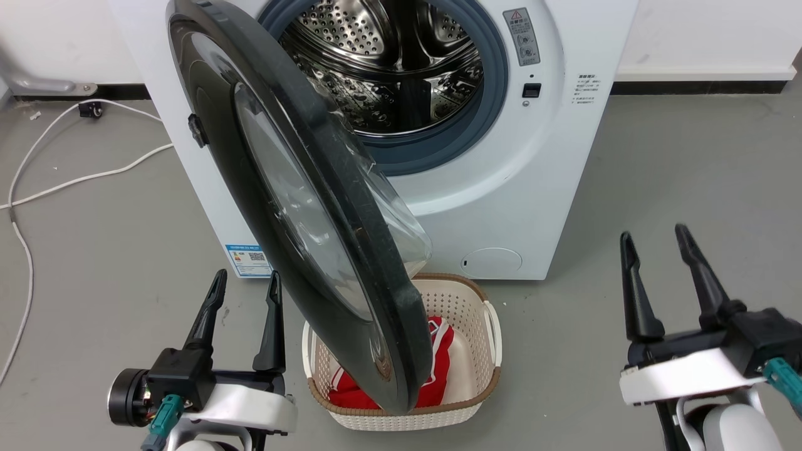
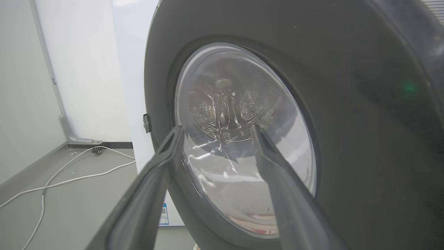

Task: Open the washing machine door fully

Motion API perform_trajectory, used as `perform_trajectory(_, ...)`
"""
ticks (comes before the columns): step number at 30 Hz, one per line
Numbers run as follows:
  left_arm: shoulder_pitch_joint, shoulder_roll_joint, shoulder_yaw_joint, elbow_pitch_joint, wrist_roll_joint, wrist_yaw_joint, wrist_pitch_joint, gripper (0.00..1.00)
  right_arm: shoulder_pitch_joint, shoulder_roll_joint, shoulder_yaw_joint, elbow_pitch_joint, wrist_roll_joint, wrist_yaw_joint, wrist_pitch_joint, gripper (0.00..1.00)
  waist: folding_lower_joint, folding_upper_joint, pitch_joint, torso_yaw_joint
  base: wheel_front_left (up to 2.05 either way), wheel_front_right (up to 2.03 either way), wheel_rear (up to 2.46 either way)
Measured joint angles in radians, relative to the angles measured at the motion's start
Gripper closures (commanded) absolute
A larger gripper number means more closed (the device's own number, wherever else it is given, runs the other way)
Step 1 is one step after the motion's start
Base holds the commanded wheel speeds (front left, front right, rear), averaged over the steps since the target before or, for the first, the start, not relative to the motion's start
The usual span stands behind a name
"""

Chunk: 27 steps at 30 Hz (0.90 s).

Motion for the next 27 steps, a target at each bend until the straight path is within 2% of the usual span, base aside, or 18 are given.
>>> perform_trajectory(1,0.0,0.0,0.0,0.0,0.001,0.0,0.0,0.0,0.013,0.001,-0.004,0.004,-0.031,0.0,0.0,0.0,0.0,0.0,0.0,0.0,0.0,0.0,0.0)
perform_trajectory(9,0.0,0.0,0.0,0.0,0.007,-0.002,0.0,0.0,0.062,0.003,-0.032,0.107,-0.037,0.0,0.0,0.0,0.0001,0.0,0.004,0.001,0.0,0.0,0.0)
perform_trajectory(23,0.0,0.0,-0.001,-0.001,0.008,-0.003,0.0,0.0,0.058,0.003,-0.035,0.12,-0.026,0.0,0.0,0.0,0.0001,0.0,0.008,-0.004,0.0,0.0,0.0)
perform_trajectory(24,0.0,0.0,-0.002,-0.002,0.008,-0.003,0.0,0.43,0.058,0.003,-0.035,0.12,-0.025,0.0,0.0,0.0,0.0001,0.0,0.008,-0.005,0.0,0.0,0.0)
perform_trajectory(25,0.0,0.0,-0.002,-0.003,0.008,-0.004,0.0,1.0,0.058,0.003,-0.035,0.12,-0.025,0.0,0.0,0.0,0.0001,0.0,0.008,-0.005,0.0,0.0,0.0)
perform_trajectory(27,0.0,0.0,-0.002,-0.005,0.007,-0.005,0.0,1.0,0.058,0.003,-0.034,0.12,-0.025,0.0,0.0,0.0,0.0001,0.0,0.008,-0.005,0.0,0.0,0.0)
